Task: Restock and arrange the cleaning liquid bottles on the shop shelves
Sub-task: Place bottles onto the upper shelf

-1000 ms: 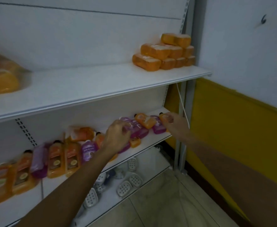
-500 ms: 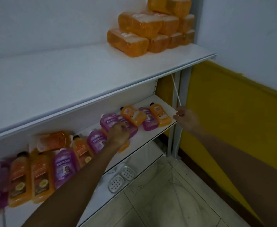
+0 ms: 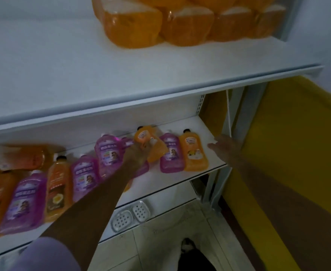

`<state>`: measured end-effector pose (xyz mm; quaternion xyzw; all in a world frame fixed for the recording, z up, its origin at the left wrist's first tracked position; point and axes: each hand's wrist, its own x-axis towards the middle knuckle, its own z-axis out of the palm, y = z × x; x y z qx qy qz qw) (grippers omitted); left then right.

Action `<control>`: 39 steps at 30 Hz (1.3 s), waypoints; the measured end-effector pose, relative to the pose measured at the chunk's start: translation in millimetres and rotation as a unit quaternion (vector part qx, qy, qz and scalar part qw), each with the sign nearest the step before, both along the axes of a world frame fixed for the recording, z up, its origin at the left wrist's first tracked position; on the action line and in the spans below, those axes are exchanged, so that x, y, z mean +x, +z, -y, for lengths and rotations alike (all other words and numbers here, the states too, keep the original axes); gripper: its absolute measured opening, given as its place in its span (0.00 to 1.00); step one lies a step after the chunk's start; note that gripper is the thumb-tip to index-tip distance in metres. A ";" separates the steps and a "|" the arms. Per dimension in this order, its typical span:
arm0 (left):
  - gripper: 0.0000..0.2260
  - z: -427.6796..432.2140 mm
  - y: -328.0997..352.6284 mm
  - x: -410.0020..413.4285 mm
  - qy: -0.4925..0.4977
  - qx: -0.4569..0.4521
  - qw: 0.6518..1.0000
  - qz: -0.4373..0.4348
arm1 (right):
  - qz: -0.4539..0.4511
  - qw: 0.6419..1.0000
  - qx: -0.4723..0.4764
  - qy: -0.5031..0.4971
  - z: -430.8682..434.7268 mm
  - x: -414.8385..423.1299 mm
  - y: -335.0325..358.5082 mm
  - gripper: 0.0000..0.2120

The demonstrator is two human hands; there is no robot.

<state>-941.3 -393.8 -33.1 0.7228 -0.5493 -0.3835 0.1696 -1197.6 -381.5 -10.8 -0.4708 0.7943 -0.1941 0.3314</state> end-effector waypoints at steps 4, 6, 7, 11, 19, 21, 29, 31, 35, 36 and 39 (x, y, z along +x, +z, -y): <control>0.27 28.9 -30.2 -40.7 0.132 0.013 0.990 0.052 | 0.021 0.997 0.007 0.072 29.9 -2.9 -47.3 0.28; 0.29 42.8 -43.7 -55.5 0.199 0.022 0.978 0.060 | 0.039 0.994 0.022 0.101 37.4 -1.4 -67.8 0.34; 0.31 49.3 -52.0 -58.4 0.227 0.032 0.971 0.065 | 0.049 0.992 0.039 0.109 41.0 -1.2 -75.9 0.39; 0.43 65.2 -57.2 -56.0 0.228 0.091 0.966 0.077 | 0.076 0.987 0.089 0.109 62.3 0.6 -91.2 0.57; 0.40 62.2 -58.3 -46.4 0.071 0.148 0.978 0.131 | 0.052 0.988 0.104 0.106 71.5 -5.5 -94.1 0.46; 0.40 57.4 -57.8 -52.0 0.082 0.114 0.982 0.129 | 0.031 0.991 0.078 0.107 72.1 -5.1 -89.1 0.46; 0.50 14.7 -38.8 -53.2 0.158 0.107 0.980 -0.062 | 0.131 0.987 -0.042 0.081 54.7 -6.6 -44.4 0.45; 0.49 -12.9 -23.3 -43.1 0.195 0.076 0.966 -0.149 | 0.142 0.982 -0.040 0.117 48.0 1.5 -29.2 0.42; 0.32 -95.2 24.0 15.1 0.234 -0.017 0.952 -0.196 | 0.221 0.957 -0.010 0.185 15.7 61.5 6.0 0.34; 0.31 -118.2 36.2 35.3 0.242 -0.036 0.946 -0.213 | 0.232 0.951 -0.008 0.204 5.8 84.0 10.9 0.33; 0.32 -192.1 70.5 104.2 0.278 -0.088 0.928 -0.230 | 0.237 0.932 -0.019 0.274 -34.5 164.2 24.8 0.36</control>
